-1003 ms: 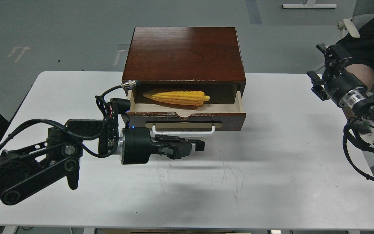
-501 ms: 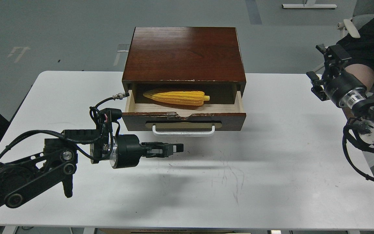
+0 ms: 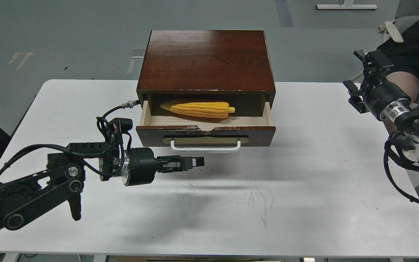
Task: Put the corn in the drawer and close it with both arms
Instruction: 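Push the drawer front with the left gripper into the box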
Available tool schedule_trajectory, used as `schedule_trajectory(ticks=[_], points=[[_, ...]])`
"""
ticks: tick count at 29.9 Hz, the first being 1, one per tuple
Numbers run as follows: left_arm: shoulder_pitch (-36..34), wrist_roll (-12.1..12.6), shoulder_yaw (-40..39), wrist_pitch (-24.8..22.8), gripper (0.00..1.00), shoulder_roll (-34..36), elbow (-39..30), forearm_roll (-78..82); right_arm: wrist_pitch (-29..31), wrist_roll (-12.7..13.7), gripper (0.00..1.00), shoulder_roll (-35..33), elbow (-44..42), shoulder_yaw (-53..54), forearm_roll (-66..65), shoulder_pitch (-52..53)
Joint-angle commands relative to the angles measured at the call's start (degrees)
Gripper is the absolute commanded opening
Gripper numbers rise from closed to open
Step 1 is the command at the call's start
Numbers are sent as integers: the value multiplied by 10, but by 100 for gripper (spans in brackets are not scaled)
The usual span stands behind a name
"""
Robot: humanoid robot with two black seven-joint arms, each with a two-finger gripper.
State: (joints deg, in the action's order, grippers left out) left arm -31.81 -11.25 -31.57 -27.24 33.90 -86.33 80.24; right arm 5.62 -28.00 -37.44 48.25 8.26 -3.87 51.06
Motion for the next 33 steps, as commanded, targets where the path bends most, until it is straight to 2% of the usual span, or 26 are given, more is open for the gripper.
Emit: schedule_trajectory(ticks=[1,33], points=[[-1,-1,-1,0,0,0,6,0,0,0,99,0,0,0,0,0],[-8,-2,-9,-4,0,6,14,-20,0,0,99,-1,0,-1,0,-3]])
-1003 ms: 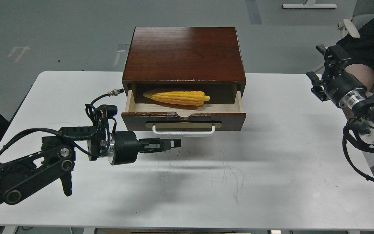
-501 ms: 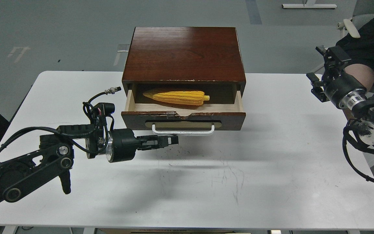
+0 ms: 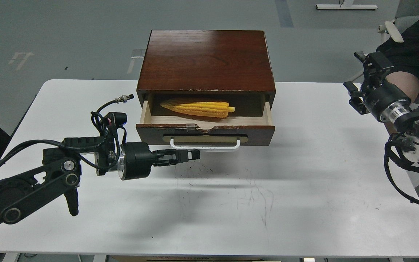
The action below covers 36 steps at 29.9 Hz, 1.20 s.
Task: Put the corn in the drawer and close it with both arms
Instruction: 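Push the drawer front with the left gripper into the box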
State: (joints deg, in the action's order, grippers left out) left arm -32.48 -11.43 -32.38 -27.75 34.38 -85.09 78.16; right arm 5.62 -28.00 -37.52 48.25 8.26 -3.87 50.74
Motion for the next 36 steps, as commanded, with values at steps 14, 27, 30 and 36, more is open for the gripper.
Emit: schedule_trajectory(ticks=[14,27,30,36], points=[[-12,0,-7,7,0,-3,34,0,0,0,99,0,1,0,0,0],[-17,-1,-12,8,0,-5,53,0,0,0,99,0,1,-1,0,-1],[-21,-1,-15,8,0,-5,64,0,0,0,99,0,1,-1,0,-1],[-36,-3,-15,8,0,-5,87,0,0,0,99,0,1,0,0,-1]])
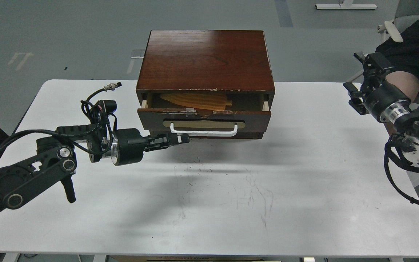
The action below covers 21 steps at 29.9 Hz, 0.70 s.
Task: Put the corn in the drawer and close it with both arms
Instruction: 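Push the drawer front with the left gripper into the box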
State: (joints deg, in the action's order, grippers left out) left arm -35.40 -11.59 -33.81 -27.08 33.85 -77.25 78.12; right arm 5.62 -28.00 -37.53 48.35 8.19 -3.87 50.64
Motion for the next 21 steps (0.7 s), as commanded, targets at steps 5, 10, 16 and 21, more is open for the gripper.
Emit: schedule_trajectory(ticks=[5,10,16,21], points=[[-16,-3,0,-1,0,-10,30,0,0,0,99,0,0,1,0,0],[-29,-2,1,-1,0,-32,61,0,0,0,99,0,0,1,0,0],[-36,-3,1,0,0,-44,83,0,0,0,99,0,1,1,0,0],[-40,-3,1,0,0,-46,90,0,0,0,99,0,1,1,0,0]])
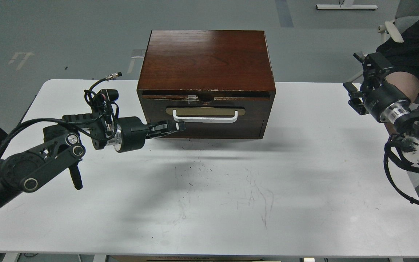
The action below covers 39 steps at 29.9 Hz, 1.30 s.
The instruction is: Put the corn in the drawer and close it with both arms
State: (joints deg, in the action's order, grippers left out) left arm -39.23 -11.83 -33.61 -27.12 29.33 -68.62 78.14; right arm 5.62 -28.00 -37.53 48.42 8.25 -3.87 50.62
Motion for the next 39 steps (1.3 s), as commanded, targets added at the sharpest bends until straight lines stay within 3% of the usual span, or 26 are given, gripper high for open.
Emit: schedule_trajectory(ticks=[1,19,26,27,28,29,30,32,33,34,39], points=[[-1,1,-1,1,0,-1,4,0,0,0,99,0,0,0,0,0],[-20,-1,3,-3,0,-18,33,-1,0,0,99,0,0,0,0,0],[-8,-5,10,-9,0,3,-10,-3,0,0,99,0,0,0,0,0],[-6,-6,10,-9,3,13,-22,-4,0,0,99,0,0,0,0,-1],[-5,-10,10,-9,20,21,-36,-8,0,0,99,0,0,0,0,-2],[-3,-13,10,-9,28,27,-43,-11,0,0,99,0,0,0,0,-2],[-2,-18,9,-9,46,33,-56,-23,0,0,99,0,1,0,0,-2],[-2,-22,4,-9,65,39,-67,-39,0,0,99,0,1,0,0,-2],[-2,-26,-1,-9,87,43,-76,-63,0,0,99,0,2,0,0,-2],[-2,-30,-8,-9,98,46,-84,-99,-1,0,99,0,3,1,0,-1],[-2,-35,-51,-9,98,45,-86,-260,-2,0,99,1,2,22,0,-2]])
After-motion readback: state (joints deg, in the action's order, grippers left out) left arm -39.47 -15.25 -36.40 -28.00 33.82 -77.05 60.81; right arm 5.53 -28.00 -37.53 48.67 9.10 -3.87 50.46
